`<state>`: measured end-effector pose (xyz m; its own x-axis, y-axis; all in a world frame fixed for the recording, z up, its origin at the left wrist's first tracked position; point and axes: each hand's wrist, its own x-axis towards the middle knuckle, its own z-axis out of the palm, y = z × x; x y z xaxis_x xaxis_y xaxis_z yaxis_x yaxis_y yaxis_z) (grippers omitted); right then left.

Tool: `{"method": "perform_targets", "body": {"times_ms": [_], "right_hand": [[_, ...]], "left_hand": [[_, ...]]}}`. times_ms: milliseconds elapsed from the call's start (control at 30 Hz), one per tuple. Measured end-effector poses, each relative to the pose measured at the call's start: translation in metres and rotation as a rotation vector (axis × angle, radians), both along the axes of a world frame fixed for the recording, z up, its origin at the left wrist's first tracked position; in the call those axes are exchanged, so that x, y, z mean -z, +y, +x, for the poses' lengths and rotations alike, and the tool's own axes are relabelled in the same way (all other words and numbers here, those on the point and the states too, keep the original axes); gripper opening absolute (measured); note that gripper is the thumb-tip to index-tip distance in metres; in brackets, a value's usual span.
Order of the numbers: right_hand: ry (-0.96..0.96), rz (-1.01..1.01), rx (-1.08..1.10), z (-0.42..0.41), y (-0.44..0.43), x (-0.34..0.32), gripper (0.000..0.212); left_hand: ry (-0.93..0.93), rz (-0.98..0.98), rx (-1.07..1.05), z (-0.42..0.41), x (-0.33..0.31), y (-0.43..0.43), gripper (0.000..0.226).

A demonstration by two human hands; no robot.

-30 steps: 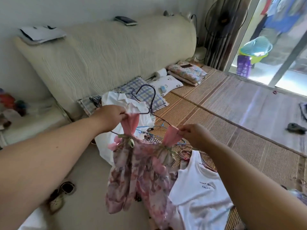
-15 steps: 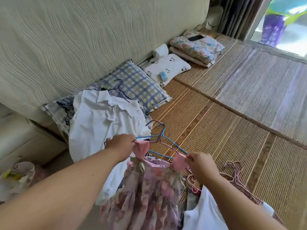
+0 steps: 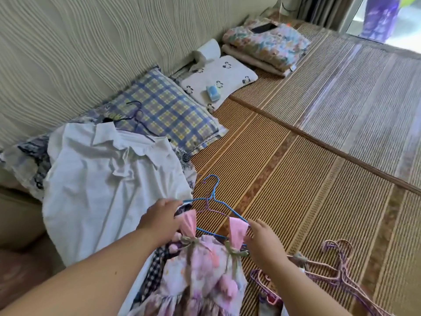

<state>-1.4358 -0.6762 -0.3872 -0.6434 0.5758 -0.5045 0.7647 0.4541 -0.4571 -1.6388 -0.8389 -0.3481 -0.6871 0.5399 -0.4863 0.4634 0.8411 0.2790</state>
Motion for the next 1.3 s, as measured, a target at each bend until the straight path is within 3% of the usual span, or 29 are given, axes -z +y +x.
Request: {"method": "perform_targets", "body": {"times_ms": [300,433,600,933,1300], "right_hand": [[0.106,0.02,-0.108,0.059,-0.053,-0.046,0.056],[0.169,0.147,-0.17,0.103,-0.081,-0.089,0.062],[0.179,0.352,-0.189,0.196,-0.131,-0.151,0.055],[0.023,0.423,0.031,0.451,-0.249,-0.201,0.067],[-0.151,0.337,0.438,0.698,-0.249,-0.219,0.062]], "left_hand": [[-0.082,0.018,0.176,0.105,-0.04,-0.024,0.059],[-0.038,0.095,0.308,0.168,-0.082,-0.037,0.06],[0.043,0.178,0.41,0.254,-0.138,-0.079,0.058],[-0.045,0.225,0.681,0.463,-0.19,-0.181,0.06],[-0.128,0.229,0.899,0.656,-0.187,-0.14,0.059]]}}
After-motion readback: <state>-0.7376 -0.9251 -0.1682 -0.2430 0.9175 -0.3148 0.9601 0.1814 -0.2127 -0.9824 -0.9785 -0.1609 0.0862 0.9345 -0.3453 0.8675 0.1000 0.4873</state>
